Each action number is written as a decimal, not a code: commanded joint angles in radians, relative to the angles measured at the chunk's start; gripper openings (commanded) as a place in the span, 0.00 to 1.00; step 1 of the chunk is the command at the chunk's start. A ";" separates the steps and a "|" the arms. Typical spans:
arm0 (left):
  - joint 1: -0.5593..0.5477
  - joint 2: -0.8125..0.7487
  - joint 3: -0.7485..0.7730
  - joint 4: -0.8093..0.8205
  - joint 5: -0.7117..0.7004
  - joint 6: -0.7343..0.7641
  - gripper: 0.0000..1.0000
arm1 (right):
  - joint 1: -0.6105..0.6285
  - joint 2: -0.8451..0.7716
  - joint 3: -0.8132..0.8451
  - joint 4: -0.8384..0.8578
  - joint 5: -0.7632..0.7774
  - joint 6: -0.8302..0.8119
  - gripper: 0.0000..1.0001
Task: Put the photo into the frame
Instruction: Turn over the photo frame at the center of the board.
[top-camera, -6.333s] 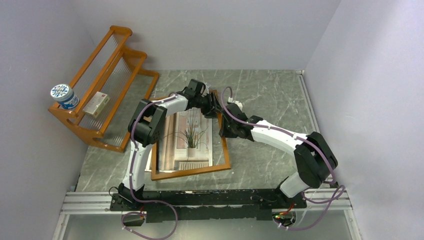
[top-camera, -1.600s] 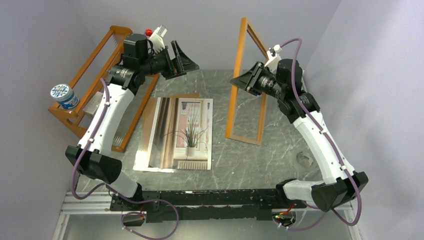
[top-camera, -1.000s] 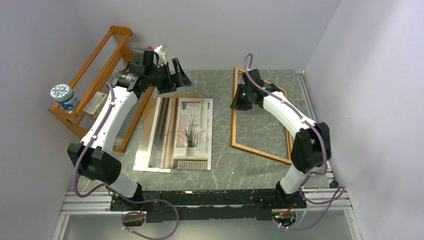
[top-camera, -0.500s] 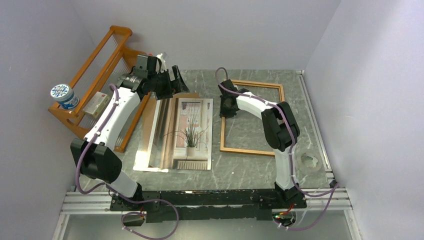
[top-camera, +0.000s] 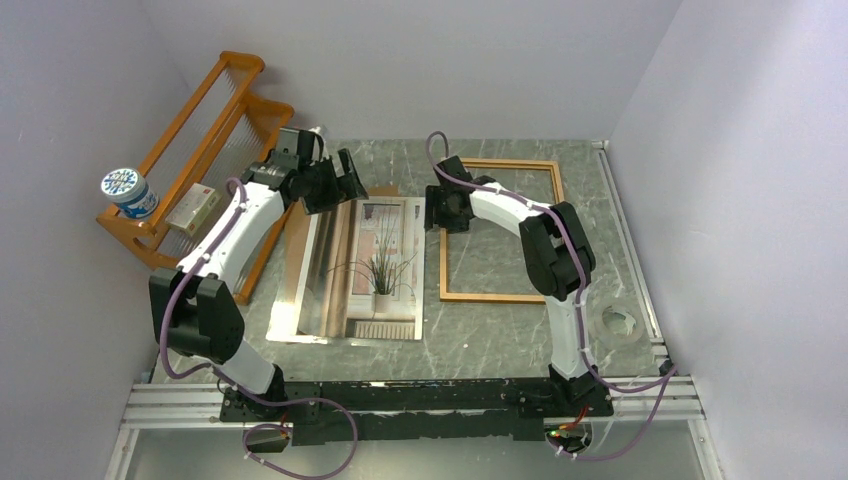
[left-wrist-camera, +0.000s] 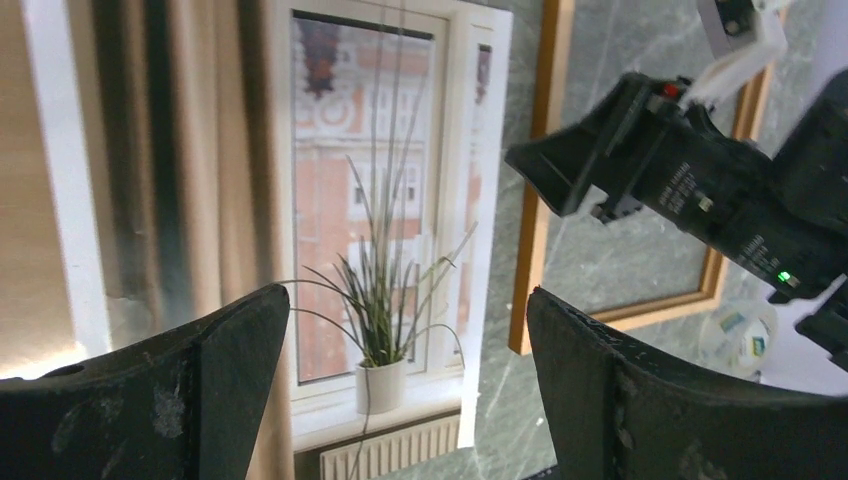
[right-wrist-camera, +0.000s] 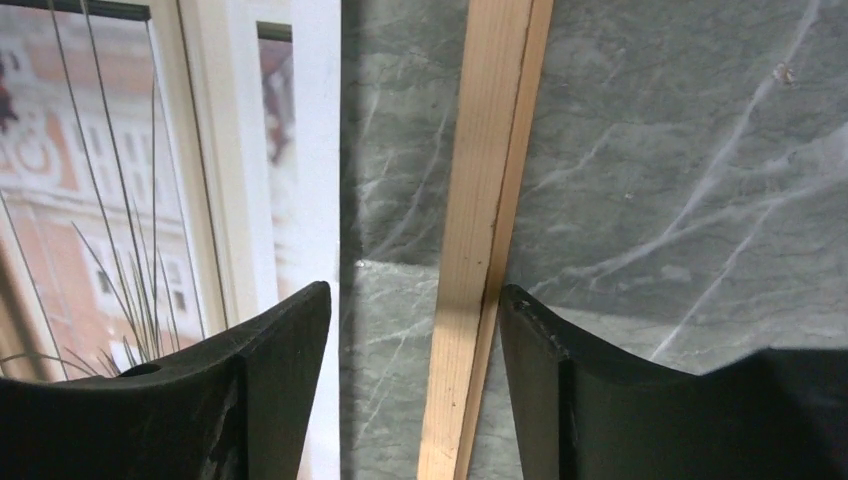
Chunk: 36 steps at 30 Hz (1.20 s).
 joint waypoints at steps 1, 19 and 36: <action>0.025 -0.009 -0.001 0.063 -0.077 0.033 0.93 | -0.016 -0.102 0.014 0.036 -0.058 0.035 0.67; 0.109 -0.013 -0.282 0.056 -0.143 0.038 0.90 | 0.007 -0.087 -0.056 0.226 -0.489 0.203 0.54; 0.108 -0.127 -0.523 0.160 -0.006 -0.003 0.83 | 0.093 -0.217 -0.357 0.260 -0.385 0.291 0.56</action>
